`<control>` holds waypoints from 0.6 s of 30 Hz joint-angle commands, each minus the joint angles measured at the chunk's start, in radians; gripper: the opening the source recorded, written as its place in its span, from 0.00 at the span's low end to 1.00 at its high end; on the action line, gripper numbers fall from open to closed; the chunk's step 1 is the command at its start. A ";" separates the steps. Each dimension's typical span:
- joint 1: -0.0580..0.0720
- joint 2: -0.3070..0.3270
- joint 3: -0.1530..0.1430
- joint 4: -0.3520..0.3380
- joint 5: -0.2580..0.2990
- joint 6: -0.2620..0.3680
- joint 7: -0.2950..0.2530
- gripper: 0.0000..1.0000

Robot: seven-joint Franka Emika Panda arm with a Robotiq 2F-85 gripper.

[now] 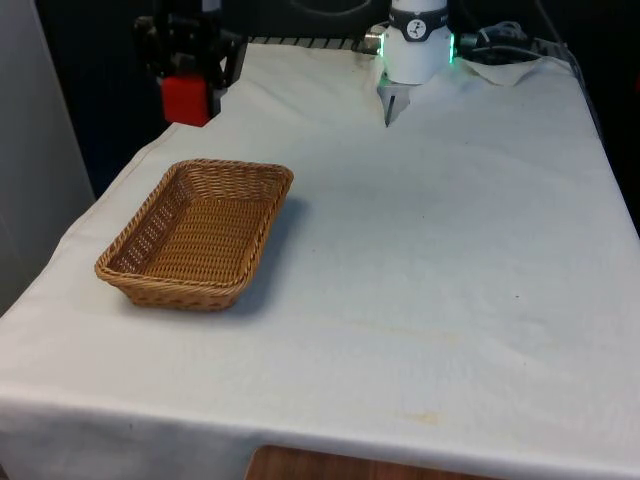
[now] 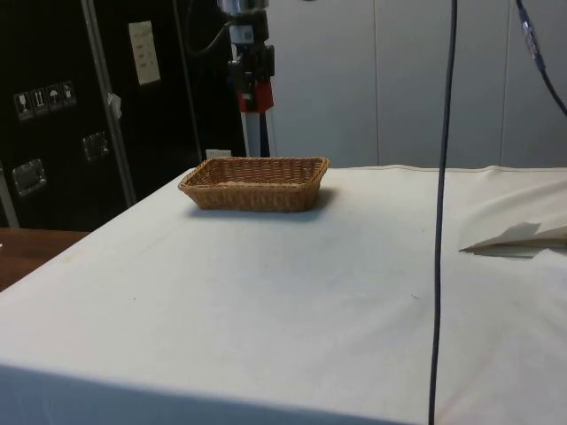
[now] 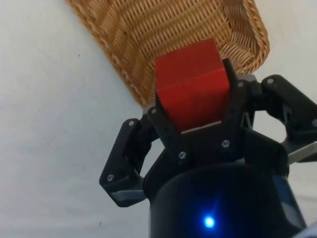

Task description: Pick up the cube and place it into the basket.

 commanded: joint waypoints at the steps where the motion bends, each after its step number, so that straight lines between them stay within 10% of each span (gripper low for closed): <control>1: -0.007 0.007 0.004 0.008 0.010 -0.001 -0.009 0.01; 18: -0.003 0.034 0.000 0.012 0.023 0.020 -0.008 0.01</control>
